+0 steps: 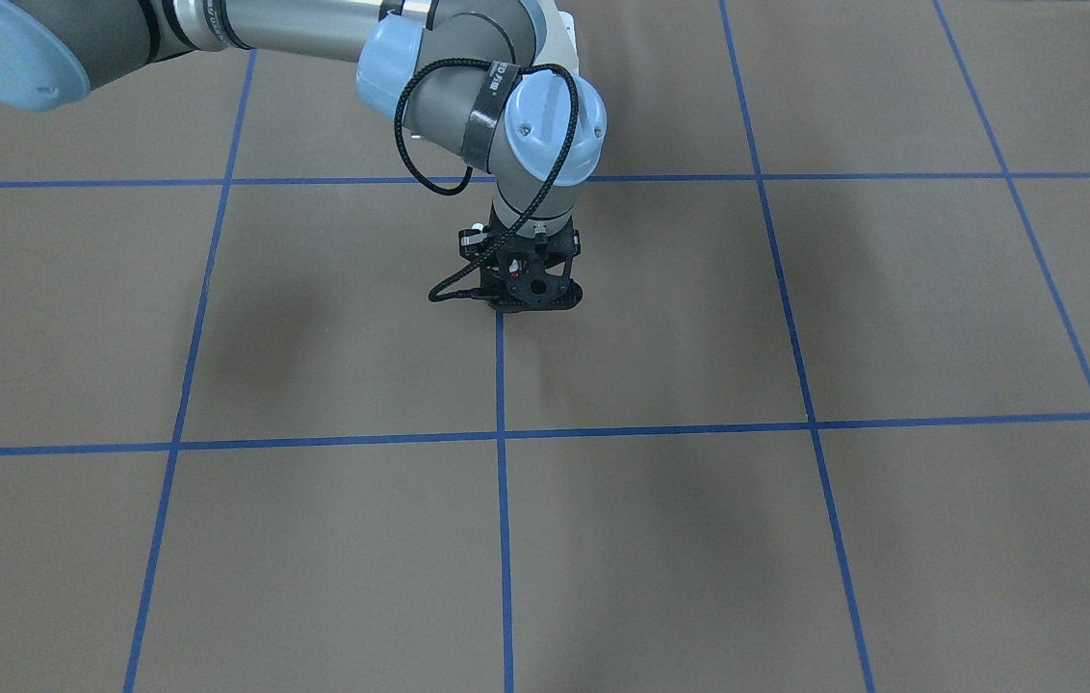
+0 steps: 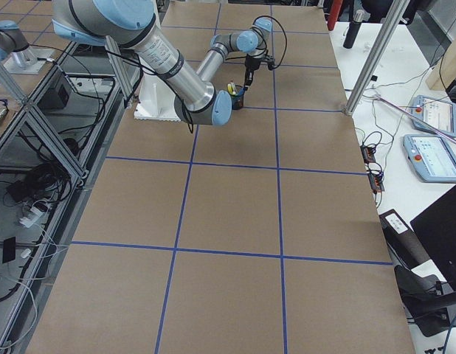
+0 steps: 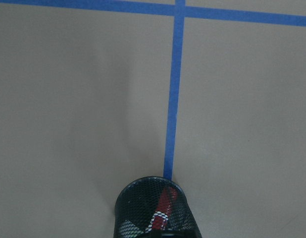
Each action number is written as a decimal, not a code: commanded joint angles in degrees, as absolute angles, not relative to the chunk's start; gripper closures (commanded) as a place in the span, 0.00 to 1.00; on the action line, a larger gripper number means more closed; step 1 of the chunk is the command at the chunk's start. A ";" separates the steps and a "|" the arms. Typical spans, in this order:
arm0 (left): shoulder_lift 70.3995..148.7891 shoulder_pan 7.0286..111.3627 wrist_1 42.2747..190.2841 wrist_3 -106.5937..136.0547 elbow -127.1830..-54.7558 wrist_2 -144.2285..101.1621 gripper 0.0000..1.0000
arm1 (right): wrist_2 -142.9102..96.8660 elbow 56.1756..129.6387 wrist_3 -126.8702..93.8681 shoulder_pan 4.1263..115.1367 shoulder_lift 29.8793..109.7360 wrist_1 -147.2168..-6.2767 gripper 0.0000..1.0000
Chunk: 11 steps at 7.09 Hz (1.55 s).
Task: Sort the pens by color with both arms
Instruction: 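Grasp the blue marker in the cup with the right gripper and lift it out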
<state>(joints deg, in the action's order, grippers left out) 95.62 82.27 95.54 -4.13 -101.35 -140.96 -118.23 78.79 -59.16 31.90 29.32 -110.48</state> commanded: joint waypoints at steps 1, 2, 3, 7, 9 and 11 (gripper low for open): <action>95.62 82.27 95.54 -4.13 -101.34 -140.98 0.00 | -114.64 85.82 -59.33 32.69 29.18 -115.29 1.00; 95.62 82.27 95.54 -4.13 -101.42 -140.98 0.00 | -110.35 89.78 -59.33 32.70 29.18 -116.79 1.00; 95.62 82.27 95.54 -4.13 -101.25 -140.98 0.00 | -107.87 91.91 -59.33 33.74 29.01 -117.07 1.00; 95.71 81.74 95.54 -2.91 -101.42 -140.98 0.00 | -88.91 95.45 -60.21 34.19 30.40 -114.02 1.00; 95.71 81.39 95.62 -2.90 -101.43 -140.89 0.00 | -82.56 95.01 -63.43 33.84 37.32 -99.92 1.00; 95.71 80.86 95.54 -2.81 -101.25 -140.98 0.00 | -70.47 88.21 -67.83 30.60 40.07 -85.51 1.00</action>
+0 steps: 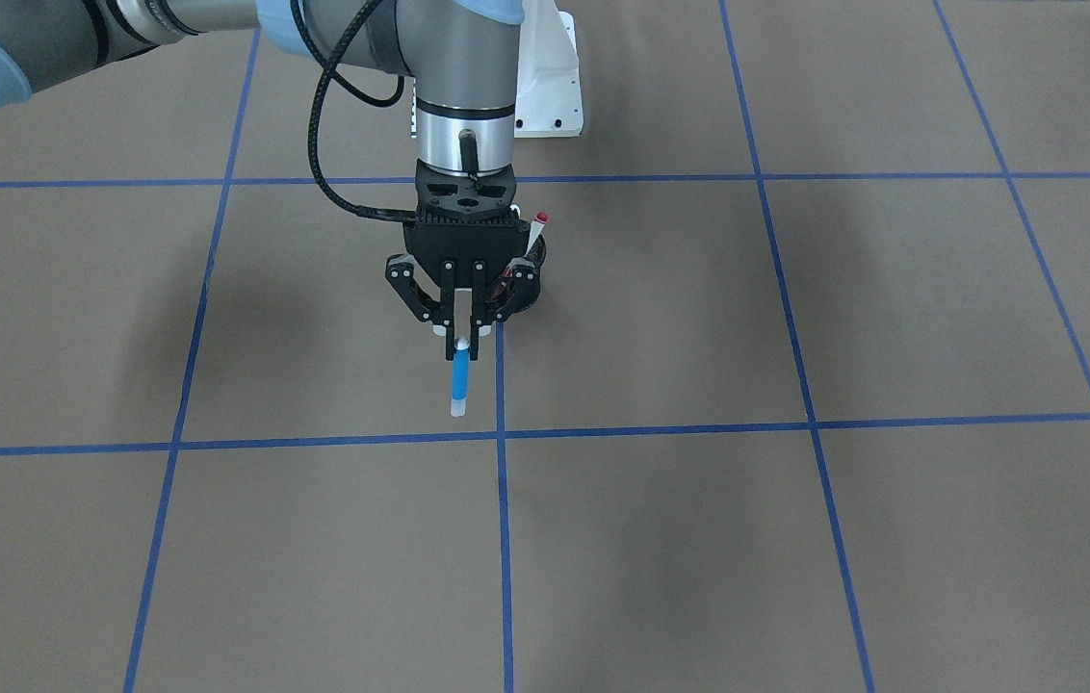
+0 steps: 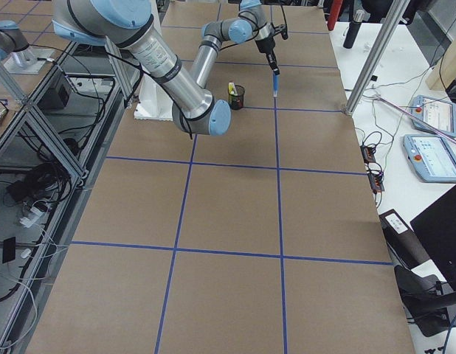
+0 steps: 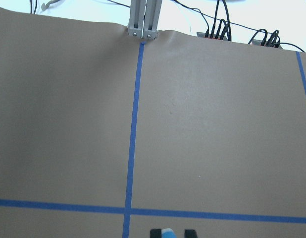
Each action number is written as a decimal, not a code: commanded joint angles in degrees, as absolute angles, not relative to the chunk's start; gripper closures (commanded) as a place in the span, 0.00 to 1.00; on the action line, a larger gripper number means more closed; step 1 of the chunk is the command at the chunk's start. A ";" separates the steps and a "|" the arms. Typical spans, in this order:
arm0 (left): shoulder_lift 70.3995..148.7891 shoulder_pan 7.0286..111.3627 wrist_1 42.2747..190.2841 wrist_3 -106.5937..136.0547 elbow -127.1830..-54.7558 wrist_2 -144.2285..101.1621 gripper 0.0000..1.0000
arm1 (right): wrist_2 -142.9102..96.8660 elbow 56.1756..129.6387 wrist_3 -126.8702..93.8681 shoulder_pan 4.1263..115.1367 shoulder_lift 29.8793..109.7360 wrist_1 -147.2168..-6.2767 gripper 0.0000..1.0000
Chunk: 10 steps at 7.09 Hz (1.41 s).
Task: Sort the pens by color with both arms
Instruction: 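Grasp the blue marker in the cup with the right gripper and lift it out, then set the blue marker down farther from the robot while the left arm approaches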
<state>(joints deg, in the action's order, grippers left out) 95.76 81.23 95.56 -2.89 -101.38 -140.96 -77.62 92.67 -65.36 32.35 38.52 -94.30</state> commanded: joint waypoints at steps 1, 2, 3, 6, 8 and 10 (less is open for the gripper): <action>95.71 80.51 95.62 -2.90 -101.16 -140.89 0.00 | -63.09 82.93 -71.42 29.37 40.17 -78.30 1.00; 95.80 80.51 95.62 -2.81 -101.16 -140.89 0.00 | -56.67 77.83 -73.80 28.92 39.99 -73.09 1.00; 95.80 80.42 95.62 -2.90 -100.99 -140.89 0.00 | -55.04 75.52 -73.74 29.09 39.99 -72.25 1.00; 95.71 80.33 95.71 -2.81 -101.07 -140.89 0.00 | -50.89 67.78 -73.74 29.27 39.55 -66.47 0.78; 95.71 80.33 95.97 -2.81 -101.07 -140.89 0.00 | -50.89 67.76 -73.74 29.09 39.46 -66.45 0.15; 95.71 80.33 95.98 -2.81 -101.07 -140.89 0.00 | -52.02 68.20 -73.92 29.27 39.11 -65.92 0.02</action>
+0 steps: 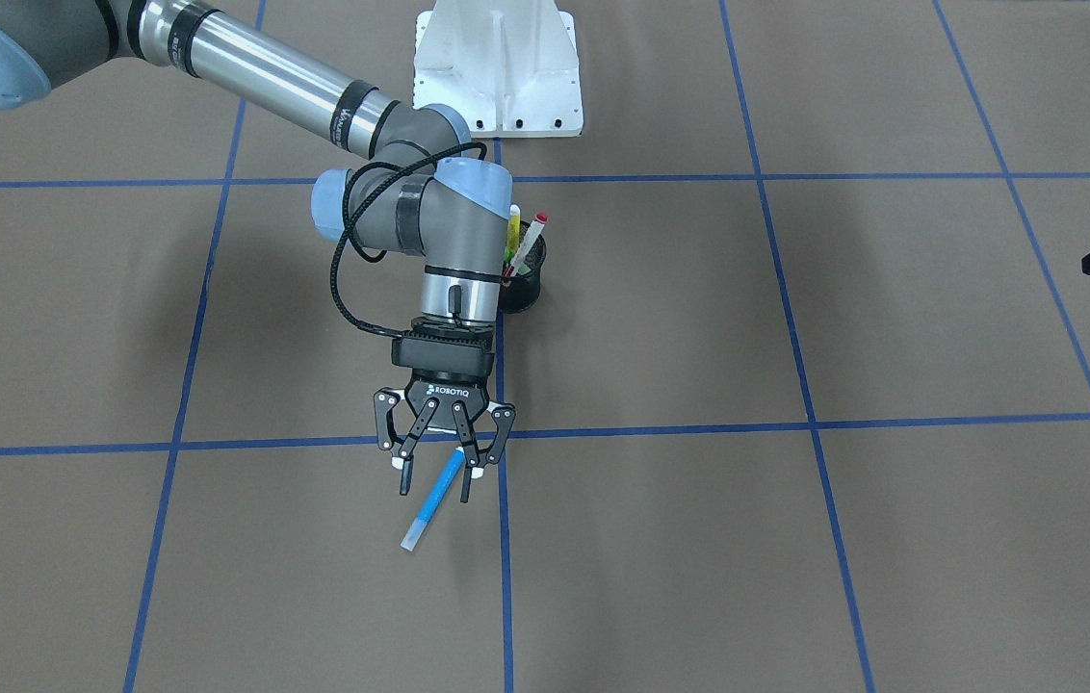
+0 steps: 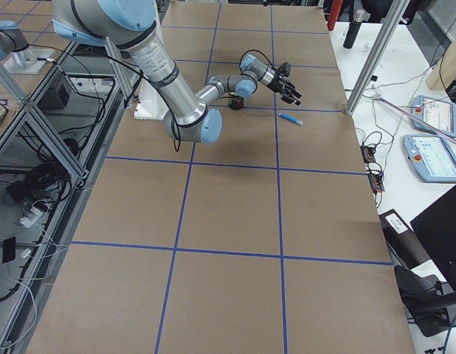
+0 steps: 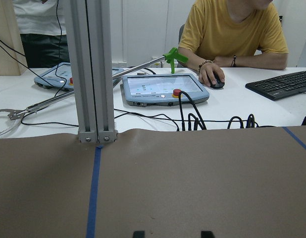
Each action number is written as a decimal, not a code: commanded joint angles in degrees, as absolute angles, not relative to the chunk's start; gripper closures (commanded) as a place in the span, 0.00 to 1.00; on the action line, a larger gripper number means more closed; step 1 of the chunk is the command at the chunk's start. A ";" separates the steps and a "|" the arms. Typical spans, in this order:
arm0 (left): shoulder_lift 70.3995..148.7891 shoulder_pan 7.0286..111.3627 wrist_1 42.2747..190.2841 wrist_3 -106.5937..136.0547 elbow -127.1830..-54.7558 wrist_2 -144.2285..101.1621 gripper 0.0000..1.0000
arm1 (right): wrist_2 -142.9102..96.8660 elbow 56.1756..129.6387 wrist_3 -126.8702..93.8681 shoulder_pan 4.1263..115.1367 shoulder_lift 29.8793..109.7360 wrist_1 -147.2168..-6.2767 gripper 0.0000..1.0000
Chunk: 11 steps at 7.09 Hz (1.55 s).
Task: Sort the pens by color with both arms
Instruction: 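Set the blue marker down farther from the robot while the left arm approaches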
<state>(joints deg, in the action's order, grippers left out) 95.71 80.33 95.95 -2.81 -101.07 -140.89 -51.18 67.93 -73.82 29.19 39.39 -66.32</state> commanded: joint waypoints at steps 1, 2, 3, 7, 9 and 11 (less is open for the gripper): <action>95.71 80.33 95.98 -2.81 -101.07 -140.89 0.00 | -56.56 68.64 -74.18 30.14 38.85 -64.35 0.01; 95.71 80.33 95.98 -2.81 -101.07 -140.89 0.00 | -62.95 69.51 -74.27 31.36 38.50 -64.42 0.01; 96.32 80.25 95.89 -0.81 -101.16 -140.89 0.00 | -72.33 70.39 -74.27 32.94 38.50 -66.86 0.01; 101.94 74.20 95.45 22.52 -103.27 -140.36 0.00 | -107.87 80.24 -73.22 41.12 38.67 -87.78 0.01; 106.84 67.28 94.92 40.07 -104.50 -140.27 0.00 | -116.69 84.52 -68.07 44.72 39.98 -93.73 0.01; 115.44 57.35 91.61 56.09 -104.41 -140.27 0.00 | -118.55 92.34 -58.93 46.48 41.56 -107.69 0.01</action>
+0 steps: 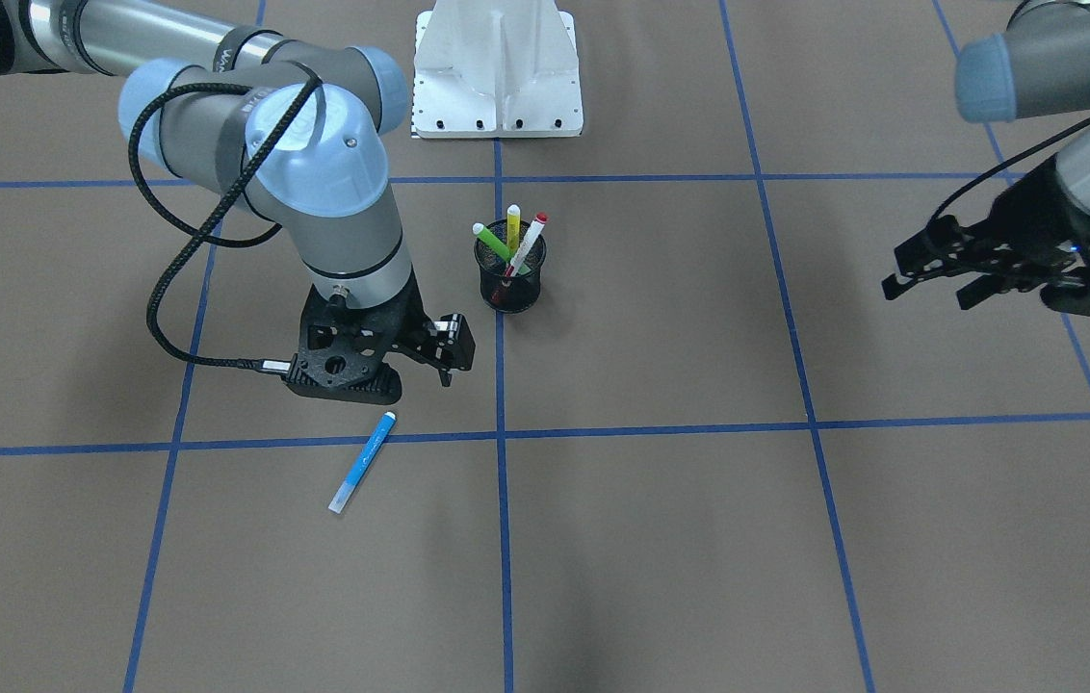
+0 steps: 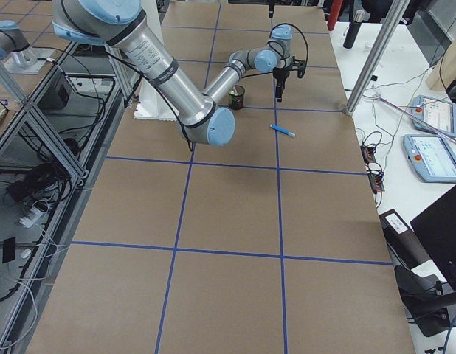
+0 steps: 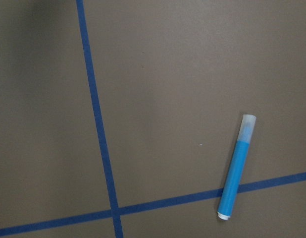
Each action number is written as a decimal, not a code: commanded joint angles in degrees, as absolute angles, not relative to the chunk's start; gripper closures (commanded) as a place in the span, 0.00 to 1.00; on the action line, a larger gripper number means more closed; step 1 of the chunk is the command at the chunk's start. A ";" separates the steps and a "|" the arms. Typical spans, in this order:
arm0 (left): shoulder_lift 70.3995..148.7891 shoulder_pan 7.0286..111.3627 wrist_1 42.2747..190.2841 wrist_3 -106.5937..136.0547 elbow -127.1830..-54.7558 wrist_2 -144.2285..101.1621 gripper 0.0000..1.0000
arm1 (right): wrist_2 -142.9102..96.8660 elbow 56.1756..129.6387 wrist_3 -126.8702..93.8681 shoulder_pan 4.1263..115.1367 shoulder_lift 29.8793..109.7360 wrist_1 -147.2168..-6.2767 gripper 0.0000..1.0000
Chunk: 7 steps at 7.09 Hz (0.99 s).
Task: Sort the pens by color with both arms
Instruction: 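Set the blue marker down farther from the robot while the left arm approaches, then lower the left gripper into the cup and grasp the red-capped white marker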
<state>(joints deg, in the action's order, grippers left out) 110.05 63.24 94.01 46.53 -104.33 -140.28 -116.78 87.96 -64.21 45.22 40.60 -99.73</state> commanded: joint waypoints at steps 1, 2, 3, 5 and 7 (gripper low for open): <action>120.53 52.78 87.58 61.21 -104.33 -138.19 0.00 | -118.65 95.24 -56.28 46.76 44.01 -110.80 0.01; 125.02 48.12 83.19 63.61 -104.07 -133.38 0.00 | -119.09 98.84 -52.16 47.19 48.38 -110.83 0.01; 127.07 43.38 80.62 63.63 -103.80 -130.11 0.00 | -120.66 101.31 -49.60 47.89 51.65 -110.83 0.01; 128.40 38.43 80.77 63.11 -102.92 -128.94 0.27 | -120.76 103.18 -49.57 47.90 53.00 -110.83 0.01; 129.20 35.60 81.03 63.19 -102.04 -129.02 0.44 | -120.67 103.18 -49.57 47.90 53.17 -110.74 0.01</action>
